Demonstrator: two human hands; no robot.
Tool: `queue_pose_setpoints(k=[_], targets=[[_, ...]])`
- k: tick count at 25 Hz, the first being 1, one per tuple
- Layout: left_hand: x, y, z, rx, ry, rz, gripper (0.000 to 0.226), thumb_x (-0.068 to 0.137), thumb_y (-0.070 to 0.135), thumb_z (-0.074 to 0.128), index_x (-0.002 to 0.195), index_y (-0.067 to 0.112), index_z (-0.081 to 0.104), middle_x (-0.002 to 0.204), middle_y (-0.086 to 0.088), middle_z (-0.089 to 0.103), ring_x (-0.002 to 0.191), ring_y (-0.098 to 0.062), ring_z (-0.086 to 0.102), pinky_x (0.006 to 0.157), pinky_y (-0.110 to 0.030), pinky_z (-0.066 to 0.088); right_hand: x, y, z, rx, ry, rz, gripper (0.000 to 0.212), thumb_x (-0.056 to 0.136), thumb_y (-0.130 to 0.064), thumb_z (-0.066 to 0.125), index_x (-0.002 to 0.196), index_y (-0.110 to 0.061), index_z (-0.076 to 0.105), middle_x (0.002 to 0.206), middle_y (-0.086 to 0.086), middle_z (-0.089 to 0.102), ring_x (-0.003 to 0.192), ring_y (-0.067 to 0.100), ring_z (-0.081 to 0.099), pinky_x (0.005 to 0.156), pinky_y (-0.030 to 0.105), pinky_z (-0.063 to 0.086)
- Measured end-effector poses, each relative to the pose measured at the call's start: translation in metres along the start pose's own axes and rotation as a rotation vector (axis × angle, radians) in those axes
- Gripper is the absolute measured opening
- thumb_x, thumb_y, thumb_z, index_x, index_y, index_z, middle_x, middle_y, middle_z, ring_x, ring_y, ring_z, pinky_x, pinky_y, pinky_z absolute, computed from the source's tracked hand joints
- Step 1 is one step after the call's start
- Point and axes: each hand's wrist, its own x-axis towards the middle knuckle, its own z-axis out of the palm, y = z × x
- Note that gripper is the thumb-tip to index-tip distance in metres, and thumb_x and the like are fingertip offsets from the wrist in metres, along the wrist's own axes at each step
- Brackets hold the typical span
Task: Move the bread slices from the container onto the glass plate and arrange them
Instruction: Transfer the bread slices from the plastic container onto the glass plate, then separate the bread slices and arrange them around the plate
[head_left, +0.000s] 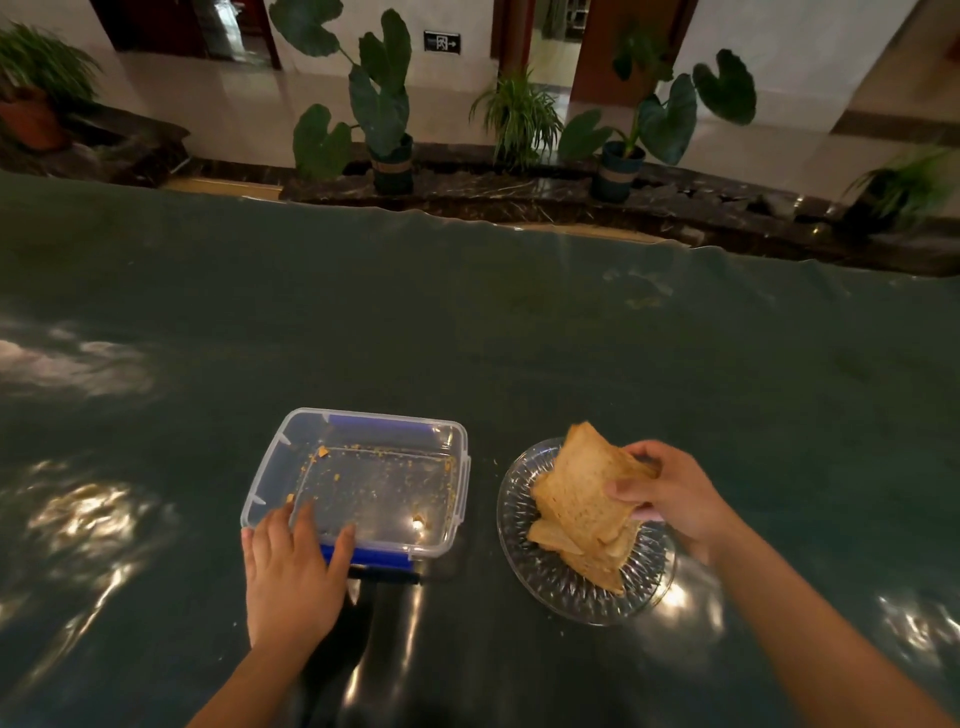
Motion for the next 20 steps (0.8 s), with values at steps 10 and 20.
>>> queue_pose_setpoints(k=[10, 20], targets=[[0.003, 0.004, -0.003, -0.047, -0.005, -0.005, 0.053, 0.093, 0.046, 0.048, 0.130, 0.010, 0.055, 0.137, -0.021, 0.051, 0.135, -0.037, 0.036, 0.118, -0.055, 0.019, 0.021, 0.072, -0.017, -0.102, 0.070, 0.161, 0.042, 0.080, 0.001, 0.072, 0.120, 0.003, 0.059, 0.101, 0.015, 0.069, 0.090, 0.031, 0.069, 0.088, 0.051, 0.056], [-0.016, 0.057, -0.012, -0.075, 0.136, 0.316, 0.038, 0.090, 0.036, 0.053, 0.115, 0.009, 0.062, 0.124, -0.016, 0.056, 0.123, -0.035, 0.044, 0.105, -0.054, 0.040, 0.018, 0.085, -0.015, -0.364, 0.182, 0.061, 0.058, 0.078, -0.025, 0.077, 0.129, -0.010, 0.055, 0.125, 0.012, 0.060, 0.110, 0.030, 0.060, 0.097, 0.045, 0.048]])
